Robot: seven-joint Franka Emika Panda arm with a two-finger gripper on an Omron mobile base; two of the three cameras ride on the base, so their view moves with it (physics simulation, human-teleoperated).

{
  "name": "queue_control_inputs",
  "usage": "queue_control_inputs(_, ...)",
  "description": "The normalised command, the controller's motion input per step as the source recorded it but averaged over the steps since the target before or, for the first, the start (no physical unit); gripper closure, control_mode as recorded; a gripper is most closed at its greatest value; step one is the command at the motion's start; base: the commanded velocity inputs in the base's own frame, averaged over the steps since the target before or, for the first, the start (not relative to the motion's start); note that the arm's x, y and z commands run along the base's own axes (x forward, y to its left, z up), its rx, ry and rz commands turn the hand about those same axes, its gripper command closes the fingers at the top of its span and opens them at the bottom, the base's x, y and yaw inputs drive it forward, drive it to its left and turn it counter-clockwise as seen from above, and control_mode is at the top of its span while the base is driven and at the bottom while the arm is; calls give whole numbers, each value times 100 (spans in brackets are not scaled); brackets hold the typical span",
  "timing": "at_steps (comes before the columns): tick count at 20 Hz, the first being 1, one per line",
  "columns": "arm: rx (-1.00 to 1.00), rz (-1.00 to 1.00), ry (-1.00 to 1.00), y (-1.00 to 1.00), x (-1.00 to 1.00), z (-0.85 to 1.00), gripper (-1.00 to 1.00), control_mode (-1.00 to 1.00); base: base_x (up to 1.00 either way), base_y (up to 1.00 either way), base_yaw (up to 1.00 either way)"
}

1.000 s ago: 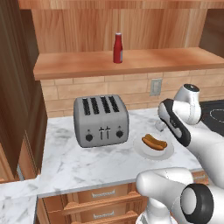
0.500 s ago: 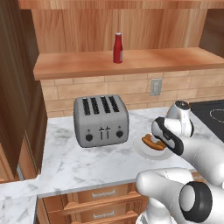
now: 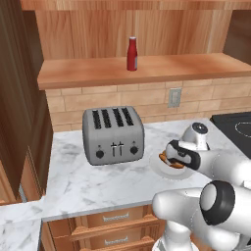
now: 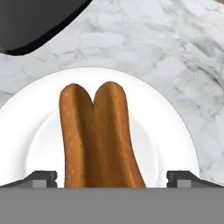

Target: Move the hot dog bun to the plate on the dining table and place the condiment next to that plate. Then navigate to the fridge and take the sausage and place it on the plate as well.

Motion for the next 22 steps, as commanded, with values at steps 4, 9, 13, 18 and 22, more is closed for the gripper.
queue_control_inputs(4,0,1,0,0,37,-17,-100,-100,0,0,0)
queue_control_inputs(9,-1,0,0,0,35,-19,-100,-100,0,0,0)
queue_control_inputs(13,-1,0,4,0,11,-29,-100,-100,0,0,0)
queue_control_inputs(18,0,0,5,13,-50,-53,-100,-100,0,0,0)
queue_control_inputs(22,0,0,0,11,-77,-26,-100,-100,0,0,0)
